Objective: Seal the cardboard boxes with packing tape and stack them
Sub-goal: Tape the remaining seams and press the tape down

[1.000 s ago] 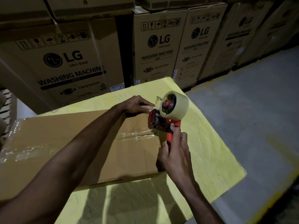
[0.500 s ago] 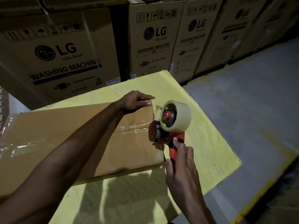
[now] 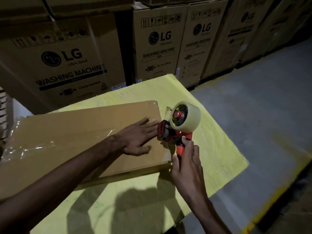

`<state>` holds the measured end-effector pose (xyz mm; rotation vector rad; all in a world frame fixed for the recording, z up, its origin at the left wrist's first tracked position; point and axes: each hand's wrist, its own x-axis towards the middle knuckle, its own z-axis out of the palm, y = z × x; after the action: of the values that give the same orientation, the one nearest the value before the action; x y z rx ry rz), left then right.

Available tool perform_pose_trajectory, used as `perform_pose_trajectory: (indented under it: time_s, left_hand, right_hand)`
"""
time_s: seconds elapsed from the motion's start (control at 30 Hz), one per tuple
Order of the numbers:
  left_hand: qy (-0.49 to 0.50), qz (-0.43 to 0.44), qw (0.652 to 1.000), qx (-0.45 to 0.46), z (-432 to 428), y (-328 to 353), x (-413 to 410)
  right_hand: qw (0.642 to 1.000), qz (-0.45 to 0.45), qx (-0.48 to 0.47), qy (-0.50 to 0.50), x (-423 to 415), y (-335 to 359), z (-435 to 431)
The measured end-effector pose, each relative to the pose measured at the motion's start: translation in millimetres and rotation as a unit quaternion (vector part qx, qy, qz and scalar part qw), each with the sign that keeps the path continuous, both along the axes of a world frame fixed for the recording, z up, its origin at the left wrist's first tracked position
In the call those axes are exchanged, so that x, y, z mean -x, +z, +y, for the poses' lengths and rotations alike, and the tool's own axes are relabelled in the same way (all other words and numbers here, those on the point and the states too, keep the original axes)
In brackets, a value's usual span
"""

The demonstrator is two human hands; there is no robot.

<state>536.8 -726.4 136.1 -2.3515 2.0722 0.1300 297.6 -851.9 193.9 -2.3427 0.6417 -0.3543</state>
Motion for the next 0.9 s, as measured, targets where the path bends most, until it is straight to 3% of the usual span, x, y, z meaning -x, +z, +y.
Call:
perform_pose_trajectory:
  time_s: [0.27, 0.5, 0.9]
  left_hand:
    - [0.062, 0.03, 0.997, -0.029, -2, 11, 32]
    - [0.104, -0.021, 0.994, 0.003, -6, 1, 42]
    - [0.116, -0.105, 0.987, -0.035, -11, -2, 41]
  right_hand:
    - [1.0, -0.001, 0.025, 0.005, 0, -4, 2]
    - [0.998, 0.005, 0.054, 0.028, 5, -7, -3]
    - [0.998, 0.032, 0.032, 0.041, 85, -17, 4]
